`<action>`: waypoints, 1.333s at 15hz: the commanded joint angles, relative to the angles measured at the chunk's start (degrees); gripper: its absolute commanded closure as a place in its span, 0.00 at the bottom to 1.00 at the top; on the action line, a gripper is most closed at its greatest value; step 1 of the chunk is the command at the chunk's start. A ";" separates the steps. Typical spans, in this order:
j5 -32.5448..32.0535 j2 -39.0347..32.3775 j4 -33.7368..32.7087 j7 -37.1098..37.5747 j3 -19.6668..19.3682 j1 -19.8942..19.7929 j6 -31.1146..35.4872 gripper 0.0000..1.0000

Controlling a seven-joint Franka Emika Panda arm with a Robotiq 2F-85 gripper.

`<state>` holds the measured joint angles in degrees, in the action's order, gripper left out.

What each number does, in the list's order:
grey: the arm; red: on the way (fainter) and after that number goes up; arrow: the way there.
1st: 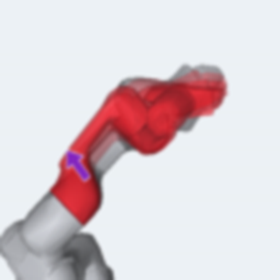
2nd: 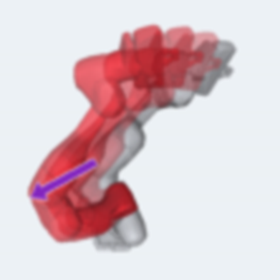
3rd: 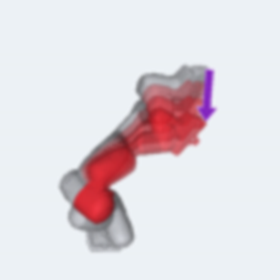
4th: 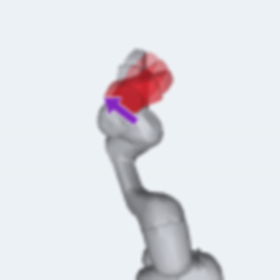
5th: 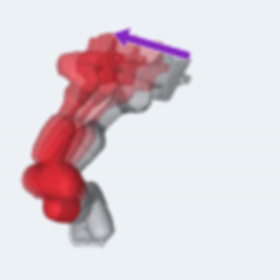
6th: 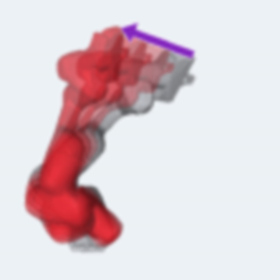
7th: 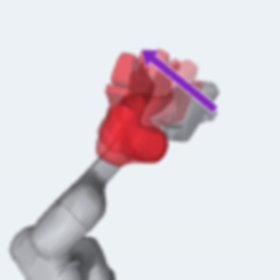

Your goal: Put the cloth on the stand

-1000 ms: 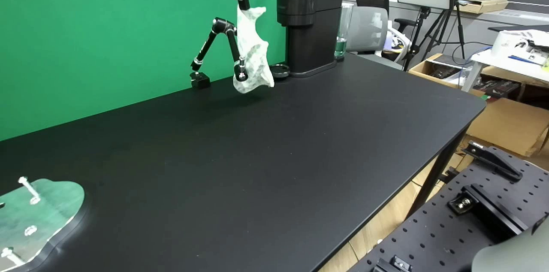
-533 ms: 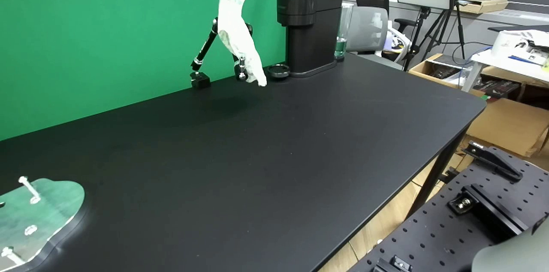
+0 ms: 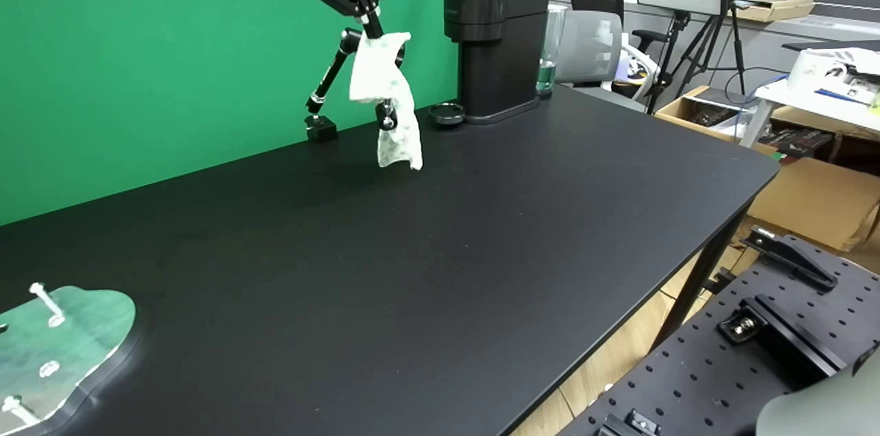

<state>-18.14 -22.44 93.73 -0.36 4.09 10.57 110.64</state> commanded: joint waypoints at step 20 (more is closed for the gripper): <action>-0.81 -10.82 -2.21 3.01 -0.43 3.14 4.82 1.00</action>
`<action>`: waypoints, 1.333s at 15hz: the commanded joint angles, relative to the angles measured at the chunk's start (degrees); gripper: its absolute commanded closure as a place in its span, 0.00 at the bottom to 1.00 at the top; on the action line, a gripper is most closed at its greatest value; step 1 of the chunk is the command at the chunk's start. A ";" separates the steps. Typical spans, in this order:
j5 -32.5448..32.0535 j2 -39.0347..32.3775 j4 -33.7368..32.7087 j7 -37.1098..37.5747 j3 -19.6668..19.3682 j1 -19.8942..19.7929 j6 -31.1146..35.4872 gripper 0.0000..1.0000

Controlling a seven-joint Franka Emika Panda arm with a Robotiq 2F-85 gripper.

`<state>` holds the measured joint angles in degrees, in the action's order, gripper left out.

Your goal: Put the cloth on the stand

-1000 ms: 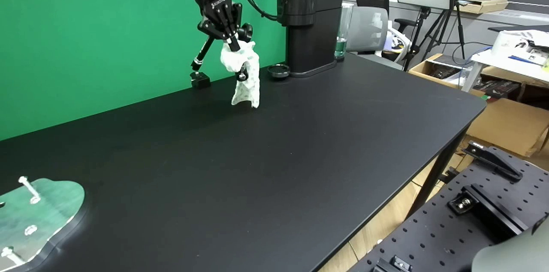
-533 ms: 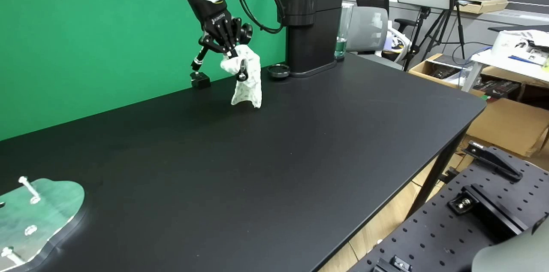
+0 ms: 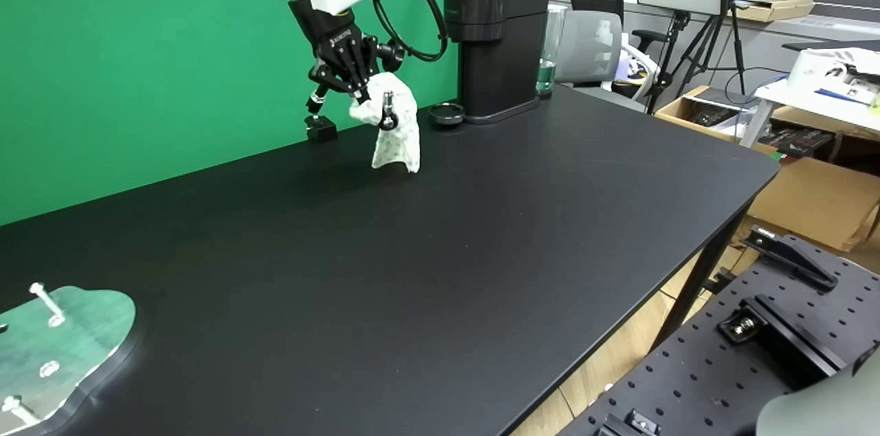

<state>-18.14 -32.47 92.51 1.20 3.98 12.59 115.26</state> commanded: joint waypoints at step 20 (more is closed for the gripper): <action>-2.43 -1.96 -1.18 2.05 -0.24 5.51 -0.04 0.54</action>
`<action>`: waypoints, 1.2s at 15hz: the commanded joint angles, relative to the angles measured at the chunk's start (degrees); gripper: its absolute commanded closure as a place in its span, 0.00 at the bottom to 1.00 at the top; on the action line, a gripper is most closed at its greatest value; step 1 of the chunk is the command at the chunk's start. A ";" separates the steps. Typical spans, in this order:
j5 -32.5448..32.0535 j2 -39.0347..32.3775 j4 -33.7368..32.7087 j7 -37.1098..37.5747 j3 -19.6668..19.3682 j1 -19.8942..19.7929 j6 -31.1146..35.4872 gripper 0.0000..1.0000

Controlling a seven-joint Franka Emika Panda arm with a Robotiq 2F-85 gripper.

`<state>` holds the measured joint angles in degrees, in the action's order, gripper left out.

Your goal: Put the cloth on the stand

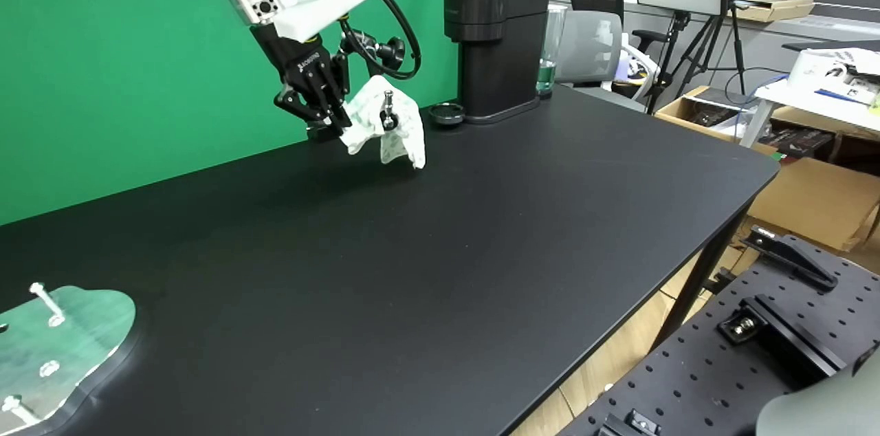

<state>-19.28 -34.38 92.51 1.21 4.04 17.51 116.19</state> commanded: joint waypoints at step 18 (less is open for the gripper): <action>-6.80 6.36 -4.26 6.62 -1.14 2.24 -3.50 0.00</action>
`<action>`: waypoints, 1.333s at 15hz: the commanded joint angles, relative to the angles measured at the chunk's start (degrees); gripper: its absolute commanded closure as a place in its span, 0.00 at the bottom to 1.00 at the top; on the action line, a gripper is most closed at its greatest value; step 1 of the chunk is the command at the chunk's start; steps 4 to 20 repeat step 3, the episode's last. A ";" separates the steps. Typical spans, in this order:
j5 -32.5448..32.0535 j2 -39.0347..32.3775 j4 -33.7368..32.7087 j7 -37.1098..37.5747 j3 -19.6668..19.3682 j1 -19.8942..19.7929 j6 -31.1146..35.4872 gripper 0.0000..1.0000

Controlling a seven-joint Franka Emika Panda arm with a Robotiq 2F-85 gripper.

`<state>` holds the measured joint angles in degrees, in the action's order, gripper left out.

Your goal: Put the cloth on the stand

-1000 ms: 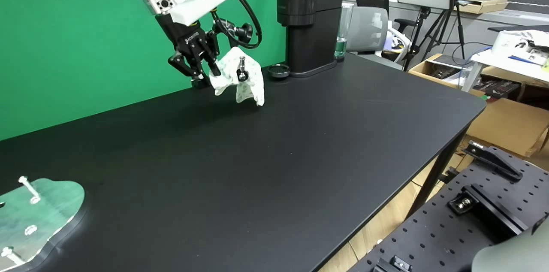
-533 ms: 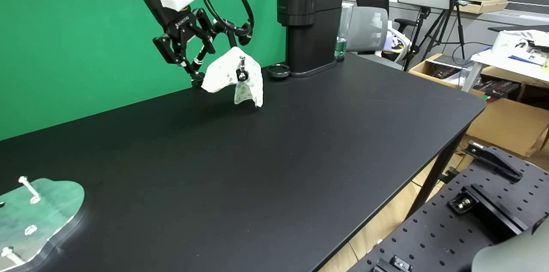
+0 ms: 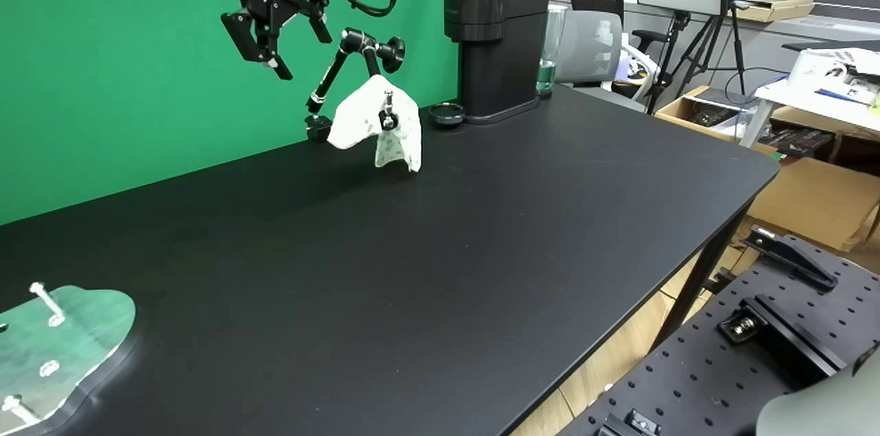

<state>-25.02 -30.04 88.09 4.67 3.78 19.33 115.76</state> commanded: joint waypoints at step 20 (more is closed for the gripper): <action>-0.44 5.34 0.76 2.82 -0.88 -0.21 -7.05 0.00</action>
